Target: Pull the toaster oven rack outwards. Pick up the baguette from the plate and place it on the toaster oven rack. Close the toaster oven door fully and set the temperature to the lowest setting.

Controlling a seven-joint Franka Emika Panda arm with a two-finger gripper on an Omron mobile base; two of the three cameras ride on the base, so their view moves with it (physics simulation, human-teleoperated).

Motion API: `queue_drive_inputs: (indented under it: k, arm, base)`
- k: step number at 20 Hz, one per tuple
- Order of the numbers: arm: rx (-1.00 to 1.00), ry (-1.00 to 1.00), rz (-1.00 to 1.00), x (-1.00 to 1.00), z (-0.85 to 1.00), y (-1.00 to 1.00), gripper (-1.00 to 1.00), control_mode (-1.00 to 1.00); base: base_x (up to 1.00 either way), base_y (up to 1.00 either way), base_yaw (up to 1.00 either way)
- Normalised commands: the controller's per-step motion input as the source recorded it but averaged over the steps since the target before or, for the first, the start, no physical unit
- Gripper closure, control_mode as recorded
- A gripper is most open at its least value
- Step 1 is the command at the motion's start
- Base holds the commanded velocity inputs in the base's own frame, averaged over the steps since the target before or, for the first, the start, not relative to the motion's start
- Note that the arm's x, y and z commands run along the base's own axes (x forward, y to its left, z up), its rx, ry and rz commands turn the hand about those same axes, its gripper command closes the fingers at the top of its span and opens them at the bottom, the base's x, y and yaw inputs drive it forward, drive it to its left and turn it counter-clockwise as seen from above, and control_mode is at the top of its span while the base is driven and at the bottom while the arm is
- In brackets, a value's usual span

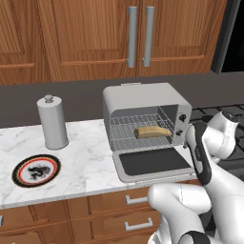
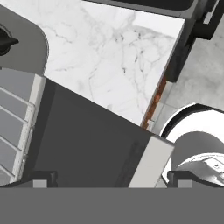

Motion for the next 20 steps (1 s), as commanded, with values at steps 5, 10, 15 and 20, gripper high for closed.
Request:
queue_drive_inputs:
  k: [5,10,15,20]
  arm:
    - [0.0,0.0,0.0,0.37,-0.06,0.0,-1.0,-1.0]
    - [0.0,0.0,0.0,0.5,-0.09,0.0,-1.0,-1.0]
    - [0.0,0.0,0.0,0.61,-0.09,0.0,-1.0,-1.0]
    - [0.0,0.0,0.0,0.6,-0.09,0.0,-1.0,-1.0]
  base:
    - [0.0,0.0,0.0]
    - [0.0,0.0,0.0]
    - [0.0,0.0,0.0]
    - [0.0,0.0,0.0]
